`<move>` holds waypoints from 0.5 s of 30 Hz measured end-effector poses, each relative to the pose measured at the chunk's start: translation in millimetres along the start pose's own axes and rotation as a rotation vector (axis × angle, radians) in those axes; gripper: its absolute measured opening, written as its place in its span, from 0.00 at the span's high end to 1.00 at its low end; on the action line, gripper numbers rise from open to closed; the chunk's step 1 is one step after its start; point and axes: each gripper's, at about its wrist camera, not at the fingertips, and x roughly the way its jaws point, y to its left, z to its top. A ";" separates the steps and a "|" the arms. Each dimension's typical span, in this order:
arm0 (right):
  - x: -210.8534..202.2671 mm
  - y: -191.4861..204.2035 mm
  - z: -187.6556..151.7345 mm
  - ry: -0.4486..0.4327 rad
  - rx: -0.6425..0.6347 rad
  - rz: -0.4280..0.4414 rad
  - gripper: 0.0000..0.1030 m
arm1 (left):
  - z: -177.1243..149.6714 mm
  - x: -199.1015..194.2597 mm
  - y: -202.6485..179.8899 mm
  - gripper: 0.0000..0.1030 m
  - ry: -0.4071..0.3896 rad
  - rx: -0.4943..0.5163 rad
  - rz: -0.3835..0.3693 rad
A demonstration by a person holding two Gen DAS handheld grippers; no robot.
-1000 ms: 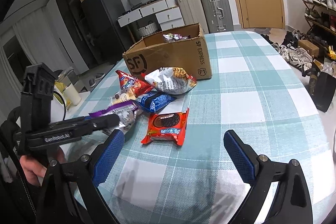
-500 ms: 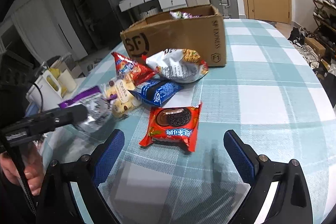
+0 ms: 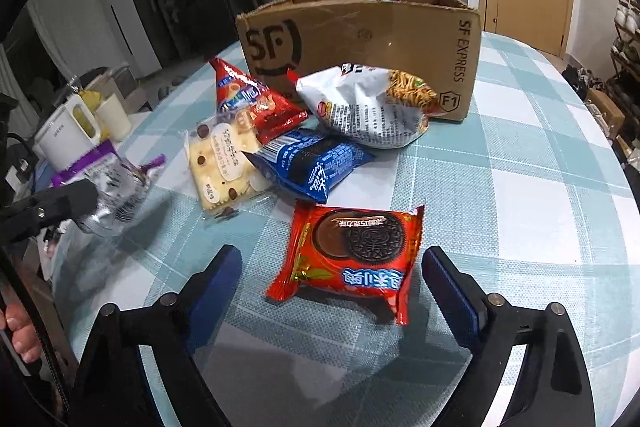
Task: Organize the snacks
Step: 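Grasp the red Oreo cookie pack with the right gripper while the left holds the candy bag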
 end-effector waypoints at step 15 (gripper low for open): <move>8.4 7.5 1.2 0.014 -0.024 -0.031 0.52 | -2.6 -9.5 10.2 0.68 -0.025 -0.028 -0.002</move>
